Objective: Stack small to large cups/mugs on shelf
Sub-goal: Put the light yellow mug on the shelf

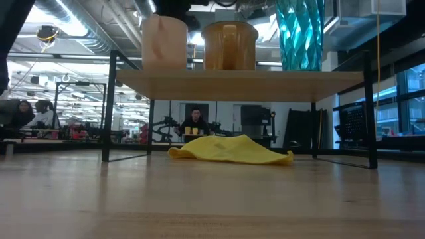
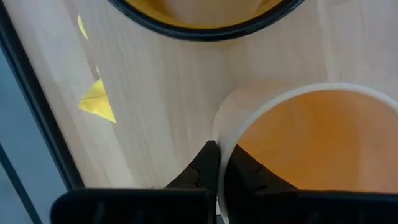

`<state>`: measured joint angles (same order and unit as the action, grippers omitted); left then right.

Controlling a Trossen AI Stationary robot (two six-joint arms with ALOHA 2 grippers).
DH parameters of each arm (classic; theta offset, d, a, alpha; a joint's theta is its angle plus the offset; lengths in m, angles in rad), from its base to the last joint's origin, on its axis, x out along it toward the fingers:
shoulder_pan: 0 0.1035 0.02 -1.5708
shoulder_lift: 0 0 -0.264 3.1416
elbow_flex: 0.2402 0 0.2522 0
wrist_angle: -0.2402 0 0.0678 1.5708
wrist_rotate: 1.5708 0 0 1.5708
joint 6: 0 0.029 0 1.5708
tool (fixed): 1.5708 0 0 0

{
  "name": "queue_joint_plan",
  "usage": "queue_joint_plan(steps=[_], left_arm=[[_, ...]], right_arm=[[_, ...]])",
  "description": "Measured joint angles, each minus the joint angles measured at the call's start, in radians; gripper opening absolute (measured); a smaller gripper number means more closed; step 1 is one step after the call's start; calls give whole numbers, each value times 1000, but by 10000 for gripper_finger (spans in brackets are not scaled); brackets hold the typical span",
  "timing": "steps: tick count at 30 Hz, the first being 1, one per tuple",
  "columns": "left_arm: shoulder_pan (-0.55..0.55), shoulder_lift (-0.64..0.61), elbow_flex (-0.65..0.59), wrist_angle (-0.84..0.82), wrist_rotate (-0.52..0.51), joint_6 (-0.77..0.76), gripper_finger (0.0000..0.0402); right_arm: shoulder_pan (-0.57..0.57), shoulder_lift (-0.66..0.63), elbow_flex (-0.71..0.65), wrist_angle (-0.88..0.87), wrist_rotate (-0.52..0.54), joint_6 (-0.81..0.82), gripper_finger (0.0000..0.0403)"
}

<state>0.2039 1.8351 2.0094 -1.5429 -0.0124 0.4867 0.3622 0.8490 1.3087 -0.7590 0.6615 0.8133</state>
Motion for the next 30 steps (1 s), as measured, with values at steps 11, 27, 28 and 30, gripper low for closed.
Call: queue_joint_plan(steps=[11, 27, 28, 30], left_arm=[[26, 0, 0, 31, 68, 42, 5], [27, 0, 0, 38, 56, 39, 65], [27, 0, 0, 38, 53, 39, 67], [27, 0, 0, 38, 43, 39, 71]], right_arm=[[0, 0, 0, -29, 2, 24, 168], [0, 0, 0, -30, 1, 23, 168], [0, 0, 0, -32, 1, 23, 168], [0, 0, 0, -39, 1, 23, 168]])
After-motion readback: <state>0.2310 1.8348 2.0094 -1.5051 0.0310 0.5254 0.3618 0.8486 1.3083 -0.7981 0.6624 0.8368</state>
